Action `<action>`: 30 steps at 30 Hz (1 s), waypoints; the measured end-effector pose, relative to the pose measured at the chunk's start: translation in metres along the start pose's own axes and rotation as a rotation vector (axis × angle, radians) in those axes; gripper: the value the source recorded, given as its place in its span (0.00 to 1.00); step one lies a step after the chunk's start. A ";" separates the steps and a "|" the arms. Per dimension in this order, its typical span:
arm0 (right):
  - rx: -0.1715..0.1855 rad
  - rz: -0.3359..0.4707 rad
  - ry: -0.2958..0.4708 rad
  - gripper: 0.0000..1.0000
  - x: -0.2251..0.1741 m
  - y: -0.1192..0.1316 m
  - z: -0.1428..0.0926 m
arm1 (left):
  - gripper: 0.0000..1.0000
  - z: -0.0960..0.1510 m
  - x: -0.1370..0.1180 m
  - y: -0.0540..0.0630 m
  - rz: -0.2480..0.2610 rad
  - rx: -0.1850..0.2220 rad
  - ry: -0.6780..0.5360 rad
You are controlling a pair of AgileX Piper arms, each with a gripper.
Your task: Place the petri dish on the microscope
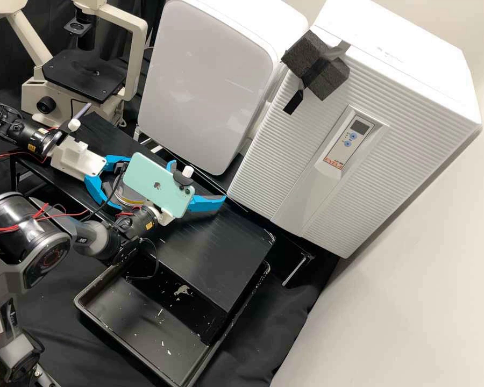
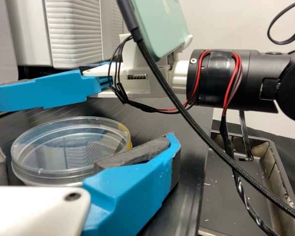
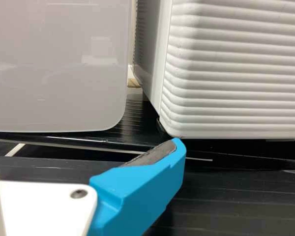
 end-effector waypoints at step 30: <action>0.000 0.000 0.000 1.00 0.000 0.000 0.000 | 0.00 0.000 -0.002 -0.003 0.003 0.003 0.006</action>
